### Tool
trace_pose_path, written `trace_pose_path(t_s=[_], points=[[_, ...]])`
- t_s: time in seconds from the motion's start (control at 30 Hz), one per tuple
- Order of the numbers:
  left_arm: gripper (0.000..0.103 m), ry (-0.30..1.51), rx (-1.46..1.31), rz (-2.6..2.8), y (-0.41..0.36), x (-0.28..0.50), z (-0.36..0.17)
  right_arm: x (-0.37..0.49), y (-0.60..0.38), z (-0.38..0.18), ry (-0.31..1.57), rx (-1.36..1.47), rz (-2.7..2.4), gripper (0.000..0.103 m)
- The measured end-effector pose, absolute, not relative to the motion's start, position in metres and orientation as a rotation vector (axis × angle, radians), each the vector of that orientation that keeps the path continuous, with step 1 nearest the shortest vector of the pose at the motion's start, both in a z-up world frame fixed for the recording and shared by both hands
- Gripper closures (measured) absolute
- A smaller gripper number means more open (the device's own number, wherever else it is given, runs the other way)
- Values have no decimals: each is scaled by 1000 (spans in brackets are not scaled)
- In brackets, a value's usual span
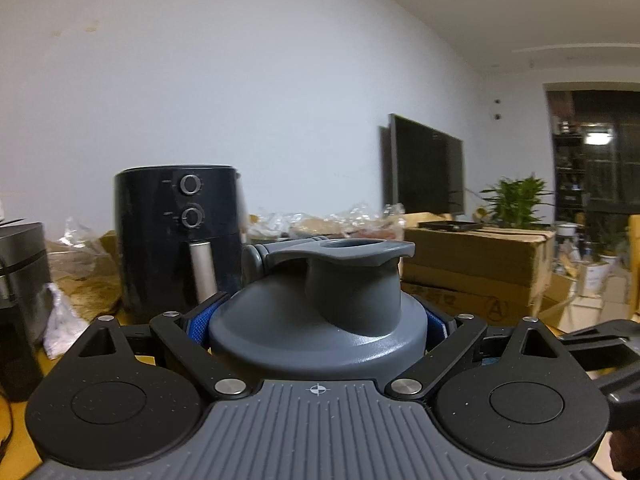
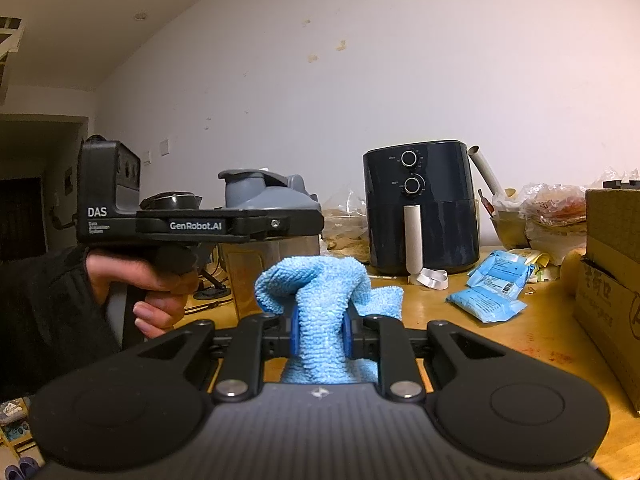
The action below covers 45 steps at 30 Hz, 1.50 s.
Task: Clean container
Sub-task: 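Press the cloth against the grey lid edge with the right gripper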
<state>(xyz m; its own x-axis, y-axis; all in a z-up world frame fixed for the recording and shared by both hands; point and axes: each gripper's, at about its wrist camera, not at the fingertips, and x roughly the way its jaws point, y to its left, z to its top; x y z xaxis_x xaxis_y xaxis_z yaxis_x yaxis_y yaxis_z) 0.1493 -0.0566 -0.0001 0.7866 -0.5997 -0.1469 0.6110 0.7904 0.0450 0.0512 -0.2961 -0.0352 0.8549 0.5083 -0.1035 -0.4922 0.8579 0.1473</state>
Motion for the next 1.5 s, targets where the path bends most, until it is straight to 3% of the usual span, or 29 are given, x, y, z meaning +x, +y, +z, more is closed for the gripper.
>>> trace_pose_path(t_s=[1.5], points=[[8, 141, 122, -903, -39, 172, 0, 69, -271, -34, 147, 87, 599, 88]])
